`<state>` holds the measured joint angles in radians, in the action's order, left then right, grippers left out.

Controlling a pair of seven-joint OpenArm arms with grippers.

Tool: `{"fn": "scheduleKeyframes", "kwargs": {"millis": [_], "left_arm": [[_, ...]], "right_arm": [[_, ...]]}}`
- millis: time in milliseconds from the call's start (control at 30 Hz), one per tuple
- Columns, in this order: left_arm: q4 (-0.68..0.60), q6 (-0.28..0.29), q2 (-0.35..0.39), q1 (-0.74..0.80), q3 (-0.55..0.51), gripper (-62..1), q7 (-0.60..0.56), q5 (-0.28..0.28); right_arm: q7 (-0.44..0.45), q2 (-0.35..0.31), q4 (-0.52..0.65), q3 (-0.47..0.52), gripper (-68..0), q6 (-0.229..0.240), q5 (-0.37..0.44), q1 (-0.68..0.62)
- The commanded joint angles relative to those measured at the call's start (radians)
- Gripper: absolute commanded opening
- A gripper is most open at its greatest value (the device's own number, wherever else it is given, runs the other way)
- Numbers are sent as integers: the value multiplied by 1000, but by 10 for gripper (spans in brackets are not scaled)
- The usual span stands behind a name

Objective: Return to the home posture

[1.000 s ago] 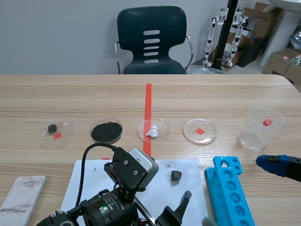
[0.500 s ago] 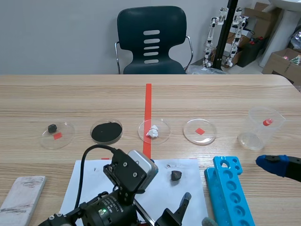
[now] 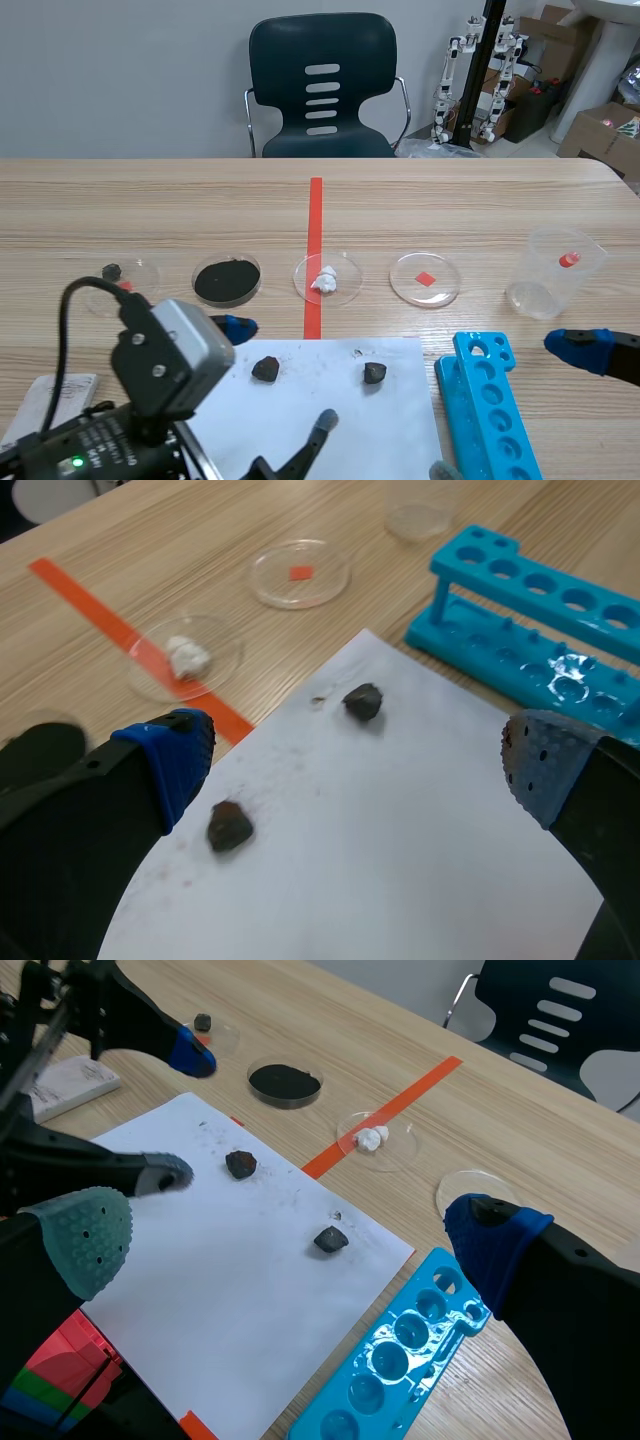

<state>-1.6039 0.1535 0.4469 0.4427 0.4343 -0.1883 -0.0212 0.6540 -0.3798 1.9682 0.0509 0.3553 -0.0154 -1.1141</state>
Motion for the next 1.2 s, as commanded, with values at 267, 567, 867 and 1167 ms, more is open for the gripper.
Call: {"fn": "scheduleKeyframes", "kwargs": {"millis": [267,567,867,1167], "left_arm": [[-205,94,33,220,-303,-6,-17,-14],[-289,97,13,368,-480,-6,-49,-27],[-292,114,11,461,-504,-6,-175,-8],[-292,123,11,463,-503,-6,-182,-8]], "right_arm": [[18,-8,7,7,4,0,11,1],[18,-8,7,7,4,0,11,1],[18,-8,7,7,4,0,11,1],[18,-8,7,7,4,0,11,1]]}}
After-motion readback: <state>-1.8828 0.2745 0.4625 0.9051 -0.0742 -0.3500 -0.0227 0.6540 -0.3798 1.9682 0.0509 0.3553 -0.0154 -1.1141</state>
